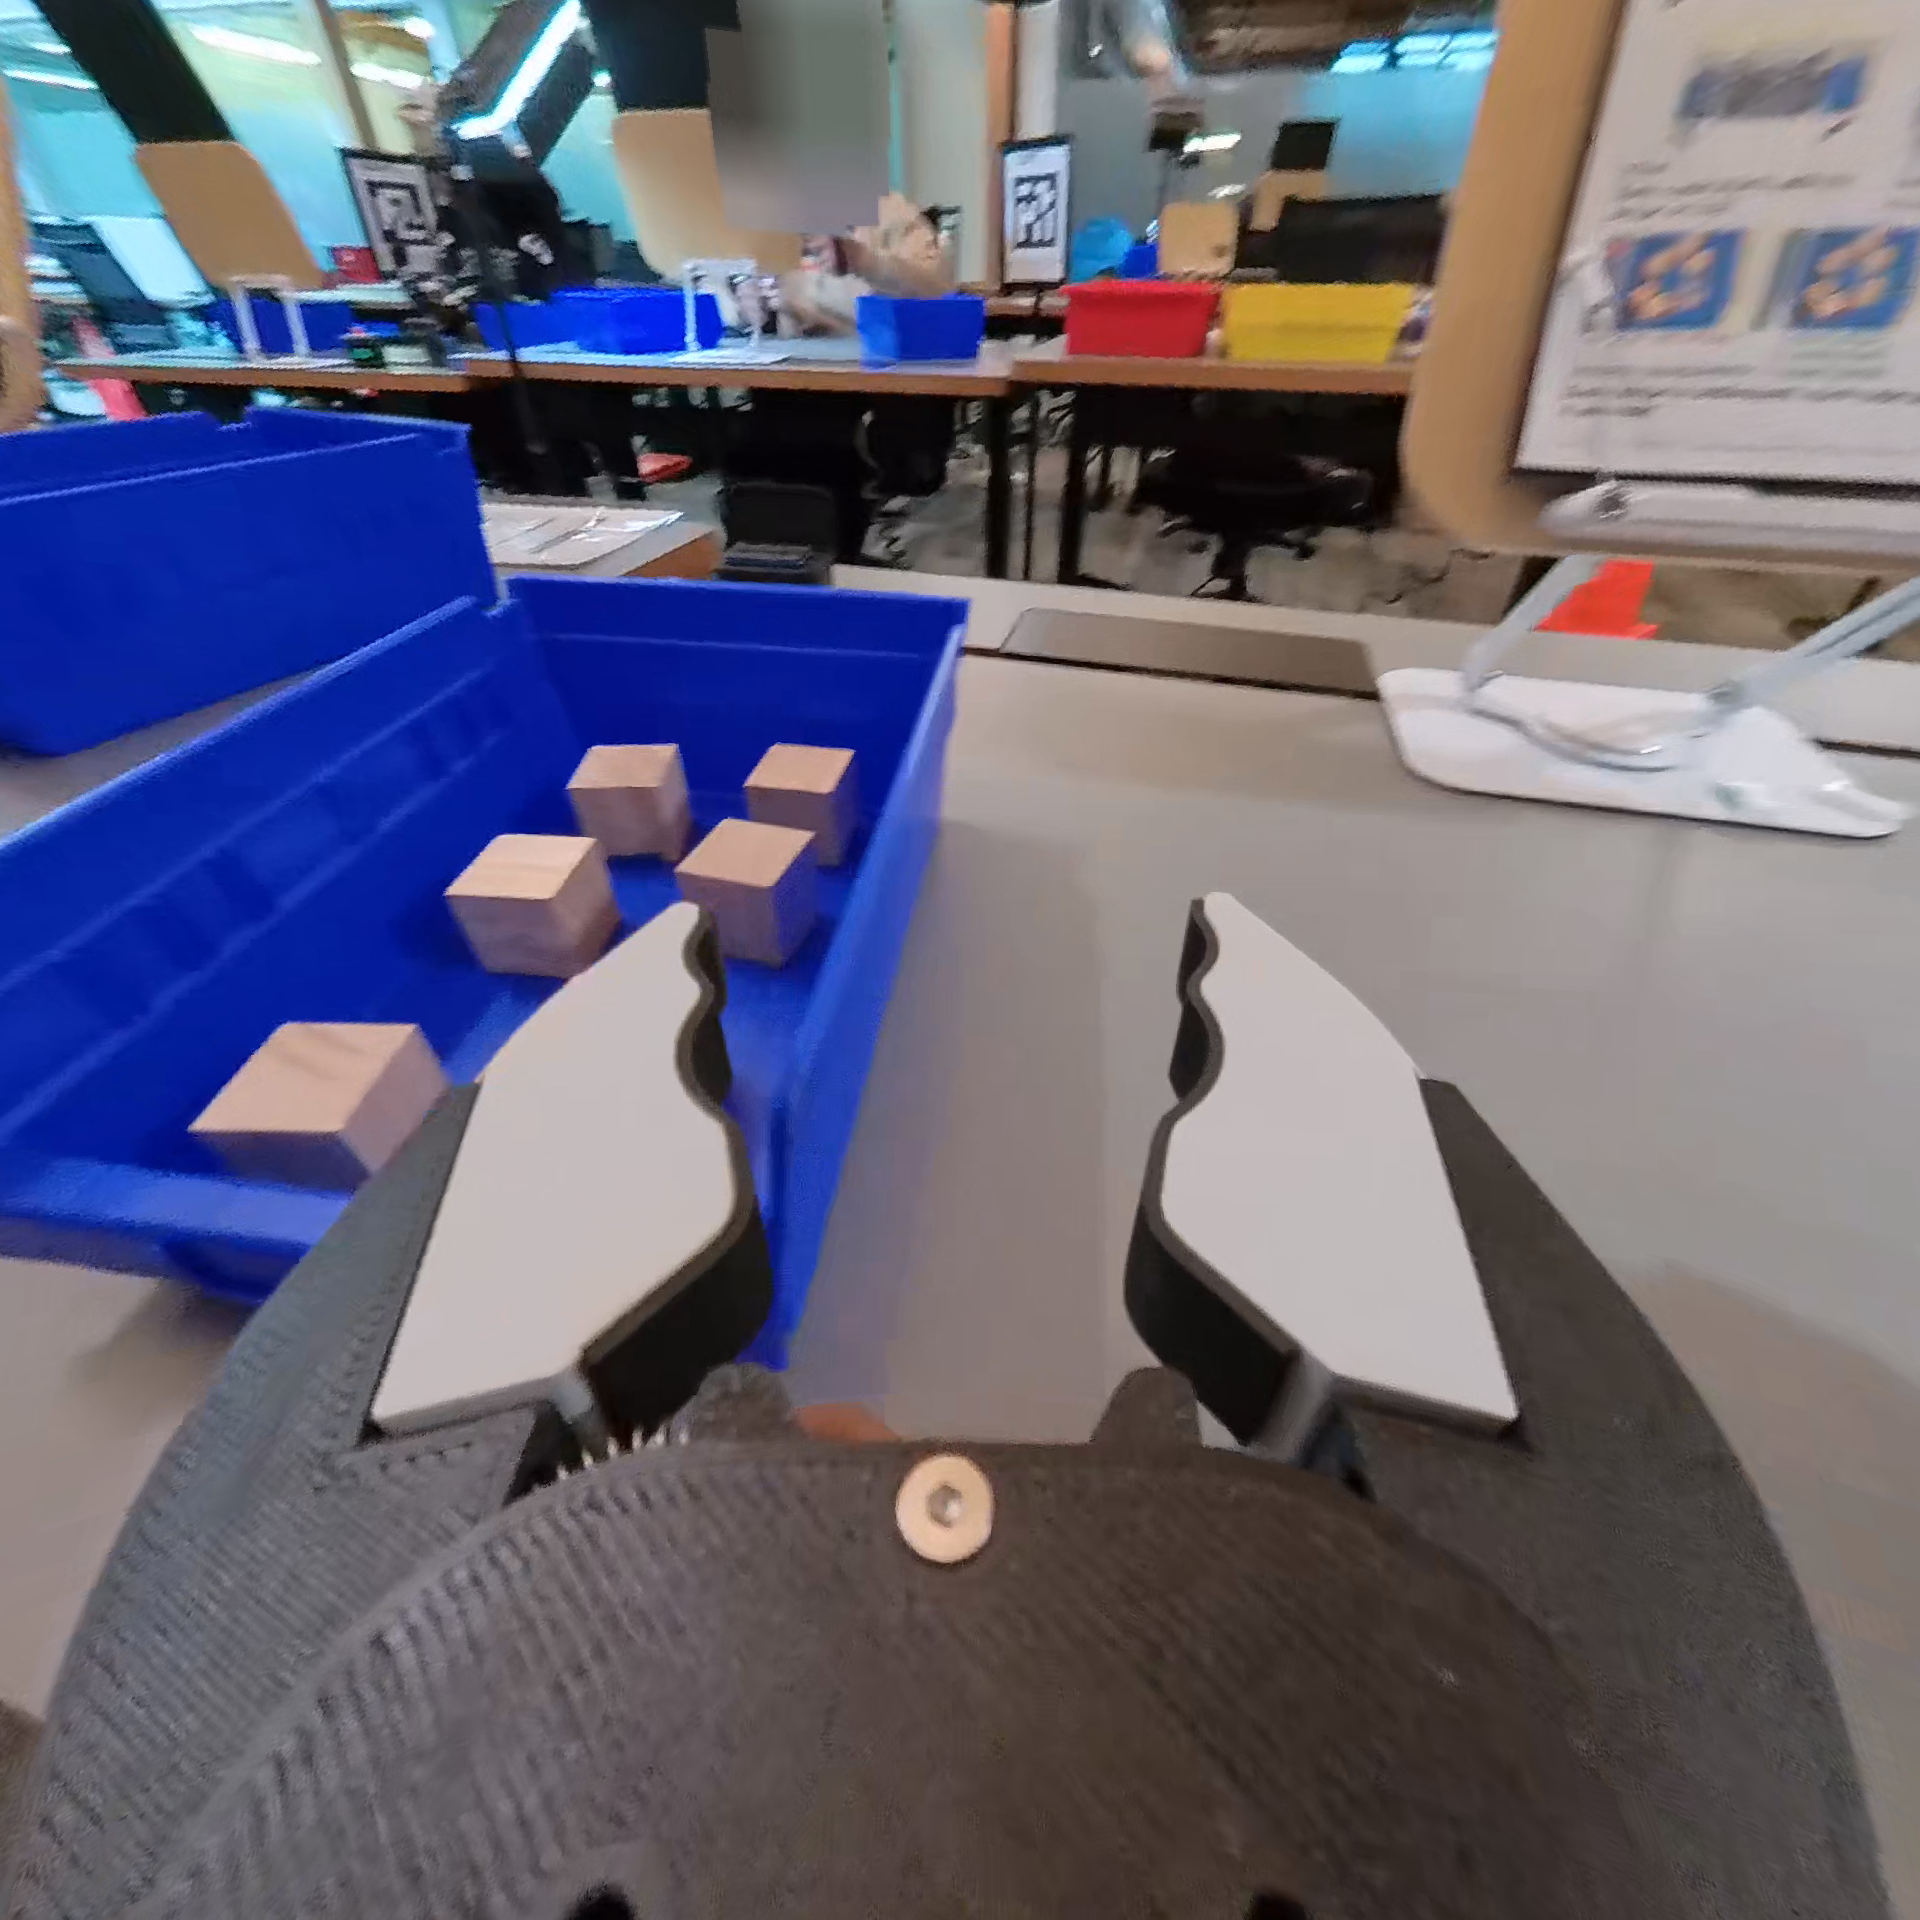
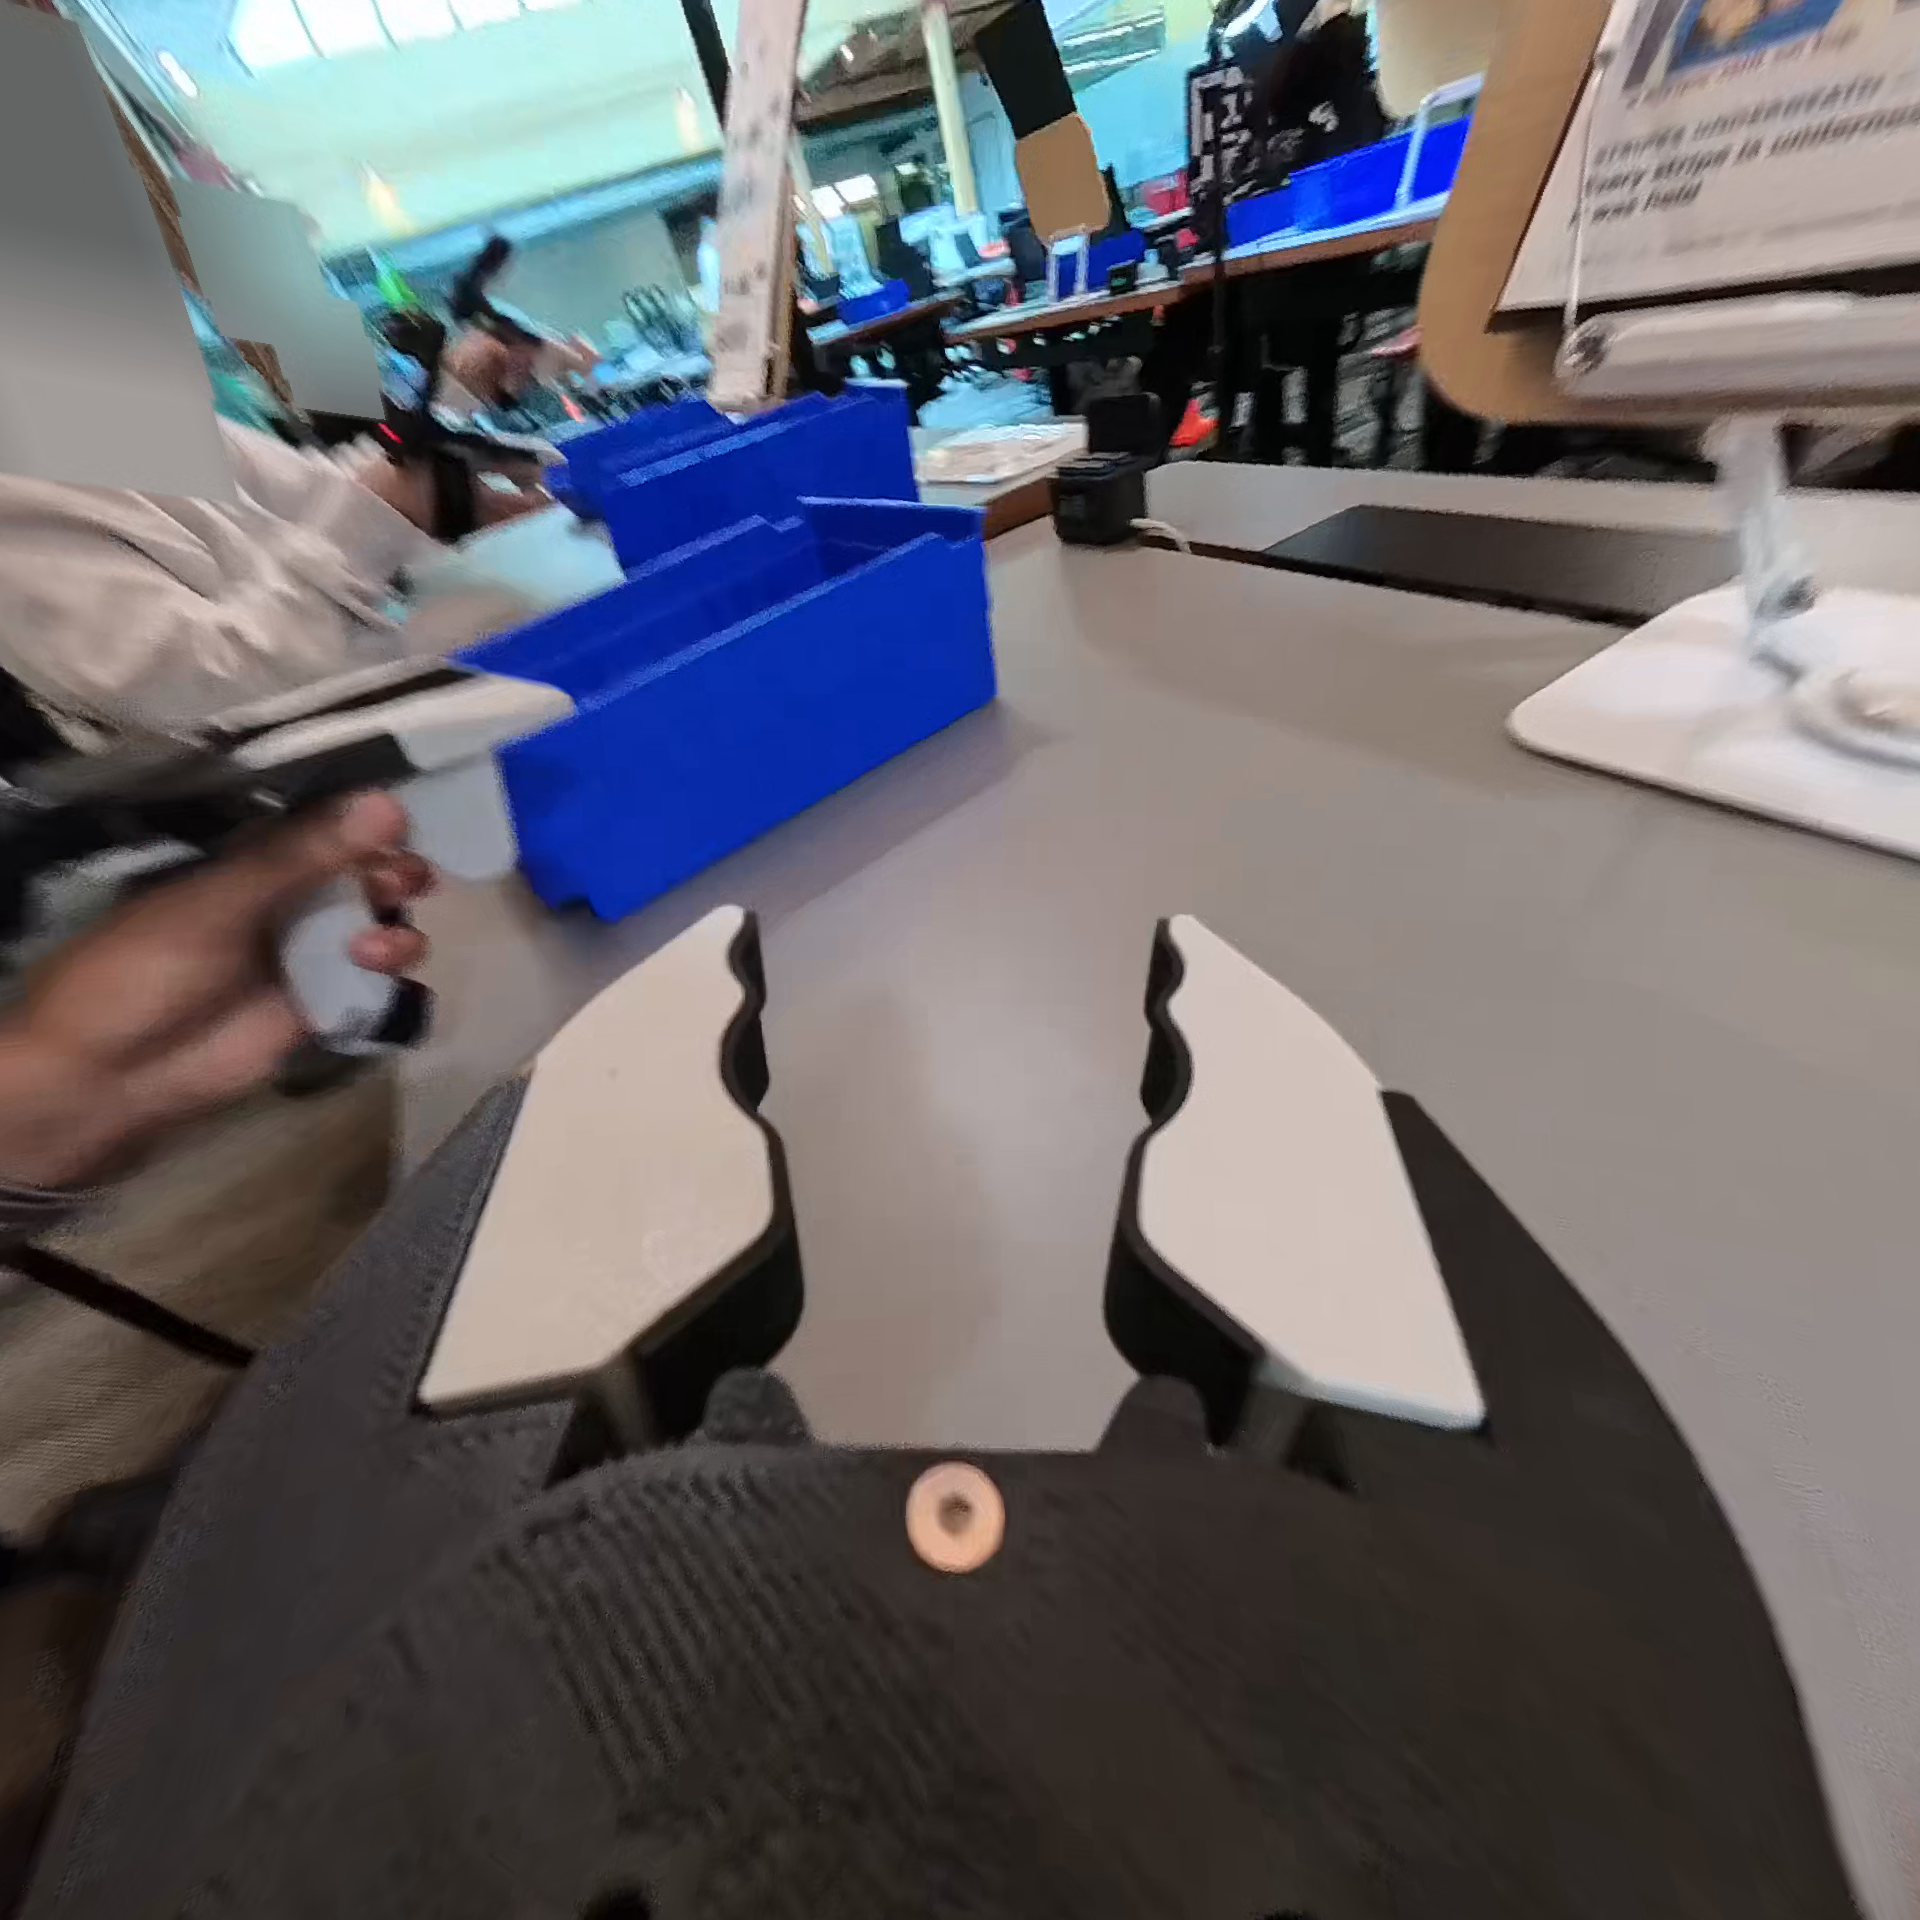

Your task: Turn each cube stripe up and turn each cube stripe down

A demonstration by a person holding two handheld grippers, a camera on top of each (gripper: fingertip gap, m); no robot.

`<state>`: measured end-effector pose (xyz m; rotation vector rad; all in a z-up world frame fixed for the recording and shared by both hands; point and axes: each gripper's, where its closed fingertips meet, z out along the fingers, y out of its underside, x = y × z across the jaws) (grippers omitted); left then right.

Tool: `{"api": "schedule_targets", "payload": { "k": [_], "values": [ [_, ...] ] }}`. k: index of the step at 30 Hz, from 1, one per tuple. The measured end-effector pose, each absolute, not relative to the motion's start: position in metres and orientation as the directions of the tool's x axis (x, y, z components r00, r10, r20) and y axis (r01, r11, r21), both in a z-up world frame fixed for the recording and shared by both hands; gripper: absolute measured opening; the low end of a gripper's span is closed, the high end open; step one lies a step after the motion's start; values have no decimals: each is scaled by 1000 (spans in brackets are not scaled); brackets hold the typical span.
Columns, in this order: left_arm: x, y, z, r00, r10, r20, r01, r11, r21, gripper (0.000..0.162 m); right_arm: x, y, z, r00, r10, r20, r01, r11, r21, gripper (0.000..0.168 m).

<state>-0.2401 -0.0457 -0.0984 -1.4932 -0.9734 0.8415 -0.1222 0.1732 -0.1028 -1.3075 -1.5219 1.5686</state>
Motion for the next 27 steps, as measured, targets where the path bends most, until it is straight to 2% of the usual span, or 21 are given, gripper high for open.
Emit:
{"api": "schedule_targets", "payload": {
  "k": [4, 6, 9, 10, 11, 16, 24, 25, 27],
  "values": [
    [-255, -61, -123, 380, 924, 27, 239, -69, -969, 78, -112, 160, -84, -434, 763, -479, 236, -417, -878, 71],
    [-262, -66, -140, 364, 929, 64, 322, -62, -945, 65, -111, 157, -81, -453, 721, -525, 246, -465, -850, 72],
    [-270, -75, -150, 329, 937, 120, 403, -24, -915, 30, -111, 153, -87, -463, 722, -514, 272, -436, -858, 72],
    [-269, -71, -150, 382, 919, 100, 398, -66, -915, 20, -111, 151, -89, -463, 739, -490, 275, -405, -872, 72],
    [-267, -66, -150, 436, 898, 59, 382, -125, -916, 4, -111, 150, -91, -461, 760, -457, 274, -369, -888, 72],
    [-274, -71, -151, 483, 875, -13, 354, -209, -912, 4, -107, 138, -102, -479, 815, -326, 277, -213, -937, 71],
    [-278, -84, -152, 567, 824, -1, 339, -235, -911, 4, -102, 131, -105, -490, 815, -310, 291, -183, -939, 71],
    [-278, -83, -151, 562, 827, 10, 345, -223, -912, 8, -102, 131, -106, -488, 816, -311, 293, -183, -939, 71],
    [-264, -66, -128, 621, 773, 132, 361, -132, -923, 47, -102, 132, -106, -484, 818, -310, 295, -182, -938, 71]
  ]
}}
